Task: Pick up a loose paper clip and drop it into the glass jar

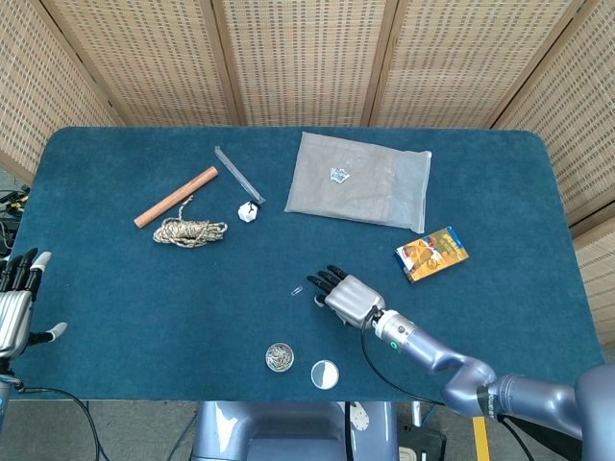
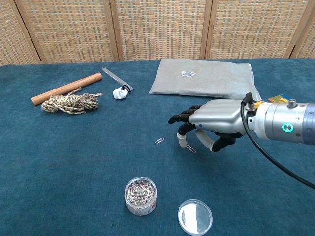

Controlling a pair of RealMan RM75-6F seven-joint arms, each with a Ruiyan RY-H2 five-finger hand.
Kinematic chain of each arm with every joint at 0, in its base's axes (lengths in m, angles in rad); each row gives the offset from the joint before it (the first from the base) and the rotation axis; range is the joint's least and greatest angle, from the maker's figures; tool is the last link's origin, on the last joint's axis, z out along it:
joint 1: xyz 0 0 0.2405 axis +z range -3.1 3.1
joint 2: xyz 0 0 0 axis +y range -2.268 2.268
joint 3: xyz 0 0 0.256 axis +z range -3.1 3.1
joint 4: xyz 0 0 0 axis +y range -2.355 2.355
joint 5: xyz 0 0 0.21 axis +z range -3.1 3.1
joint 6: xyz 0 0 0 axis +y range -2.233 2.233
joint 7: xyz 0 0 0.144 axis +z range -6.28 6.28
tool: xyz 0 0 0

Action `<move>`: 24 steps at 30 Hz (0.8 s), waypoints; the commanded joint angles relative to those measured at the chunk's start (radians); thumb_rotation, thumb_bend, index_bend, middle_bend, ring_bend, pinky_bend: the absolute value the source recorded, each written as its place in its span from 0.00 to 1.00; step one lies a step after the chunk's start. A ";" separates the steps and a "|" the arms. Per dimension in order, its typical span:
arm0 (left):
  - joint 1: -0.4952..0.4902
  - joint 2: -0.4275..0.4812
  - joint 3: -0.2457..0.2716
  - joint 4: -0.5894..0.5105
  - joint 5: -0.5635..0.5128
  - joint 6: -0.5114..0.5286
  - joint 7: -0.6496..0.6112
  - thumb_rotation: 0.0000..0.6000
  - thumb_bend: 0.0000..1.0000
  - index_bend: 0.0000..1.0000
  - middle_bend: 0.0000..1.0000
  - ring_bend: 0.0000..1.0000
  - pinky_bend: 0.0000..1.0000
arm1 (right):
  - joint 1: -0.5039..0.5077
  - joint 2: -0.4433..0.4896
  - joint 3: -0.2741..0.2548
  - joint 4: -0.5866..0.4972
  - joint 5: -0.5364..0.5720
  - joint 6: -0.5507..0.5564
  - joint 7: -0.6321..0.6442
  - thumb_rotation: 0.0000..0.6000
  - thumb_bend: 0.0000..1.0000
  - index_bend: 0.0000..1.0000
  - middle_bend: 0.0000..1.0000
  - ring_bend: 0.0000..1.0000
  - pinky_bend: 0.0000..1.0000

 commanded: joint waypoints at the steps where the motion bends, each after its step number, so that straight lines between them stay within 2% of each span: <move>1: -0.001 0.001 0.000 0.000 -0.001 0.000 -0.001 1.00 0.00 0.00 0.00 0.00 0.00 | 0.011 -0.018 0.003 0.013 0.036 -0.008 -0.024 1.00 0.92 0.32 0.00 0.00 0.00; 14: -0.002 0.002 0.003 0.000 -0.003 0.001 -0.003 1.00 0.00 0.00 0.00 0.00 0.00 | 0.045 -0.073 -0.006 0.049 0.140 -0.013 -0.104 1.00 0.92 0.32 0.00 0.00 0.00; 24: -0.001 0.005 0.006 -0.002 0.003 0.005 -0.009 1.00 0.00 0.00 0.00 0.00 0.00 | 0.048 -0.055 -0.028 0.050 0.231 0.004 -0.193 1.00 0.92 0.35 0.00 0.00 0.00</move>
